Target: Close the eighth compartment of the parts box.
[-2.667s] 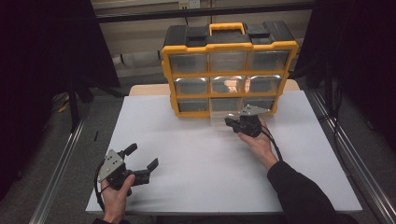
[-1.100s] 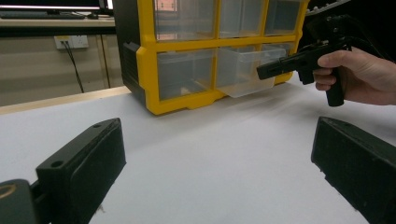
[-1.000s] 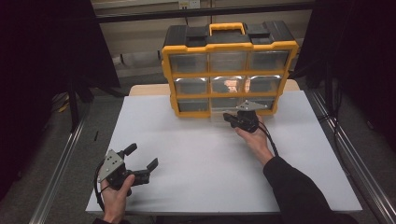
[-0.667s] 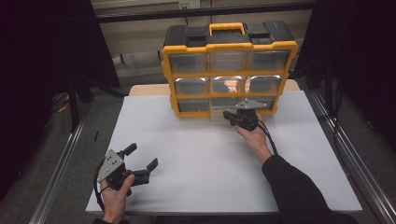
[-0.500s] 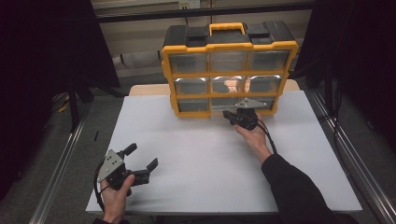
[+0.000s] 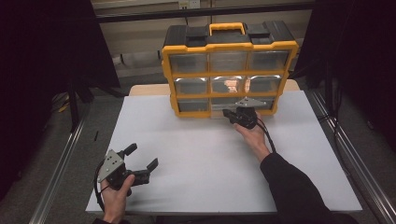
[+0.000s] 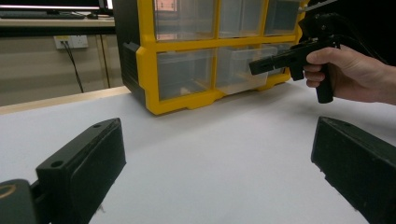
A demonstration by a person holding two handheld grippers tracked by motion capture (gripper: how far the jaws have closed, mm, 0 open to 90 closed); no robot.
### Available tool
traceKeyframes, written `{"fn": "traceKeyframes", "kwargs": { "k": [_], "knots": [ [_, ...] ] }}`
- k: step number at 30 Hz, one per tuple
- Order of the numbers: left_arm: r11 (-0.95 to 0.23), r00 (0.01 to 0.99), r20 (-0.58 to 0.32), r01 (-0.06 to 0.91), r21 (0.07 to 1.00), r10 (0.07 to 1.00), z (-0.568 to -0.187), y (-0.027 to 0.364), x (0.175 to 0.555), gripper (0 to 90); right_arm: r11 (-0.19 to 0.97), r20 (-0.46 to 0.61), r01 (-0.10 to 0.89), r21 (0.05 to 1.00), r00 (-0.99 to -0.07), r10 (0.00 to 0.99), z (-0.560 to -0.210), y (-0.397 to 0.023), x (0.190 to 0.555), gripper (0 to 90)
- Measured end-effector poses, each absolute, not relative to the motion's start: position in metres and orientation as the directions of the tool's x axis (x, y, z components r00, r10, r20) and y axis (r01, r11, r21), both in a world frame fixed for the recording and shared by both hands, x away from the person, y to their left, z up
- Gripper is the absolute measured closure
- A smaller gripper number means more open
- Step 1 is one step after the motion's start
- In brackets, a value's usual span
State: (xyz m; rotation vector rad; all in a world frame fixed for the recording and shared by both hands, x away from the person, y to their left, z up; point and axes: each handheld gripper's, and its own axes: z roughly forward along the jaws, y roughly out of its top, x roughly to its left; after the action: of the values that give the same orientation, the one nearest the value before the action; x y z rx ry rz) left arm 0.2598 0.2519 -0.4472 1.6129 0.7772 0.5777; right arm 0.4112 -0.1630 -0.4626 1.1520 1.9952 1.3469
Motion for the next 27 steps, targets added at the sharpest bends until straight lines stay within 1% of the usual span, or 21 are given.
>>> {"fn": "traceKeyframes", "kwargs": {
  "k": [27],
  "knots": [
    [-0.085, 0.656, -0.049, 0.171, 0.982, 0.753, -0.447, 0.252, 0.260, 2.8, 0.147, 0.095, 0.386, 0.911, -0.541, 0.836, -0.465, -0.162, 0.422, 90.0]
  ]
}}
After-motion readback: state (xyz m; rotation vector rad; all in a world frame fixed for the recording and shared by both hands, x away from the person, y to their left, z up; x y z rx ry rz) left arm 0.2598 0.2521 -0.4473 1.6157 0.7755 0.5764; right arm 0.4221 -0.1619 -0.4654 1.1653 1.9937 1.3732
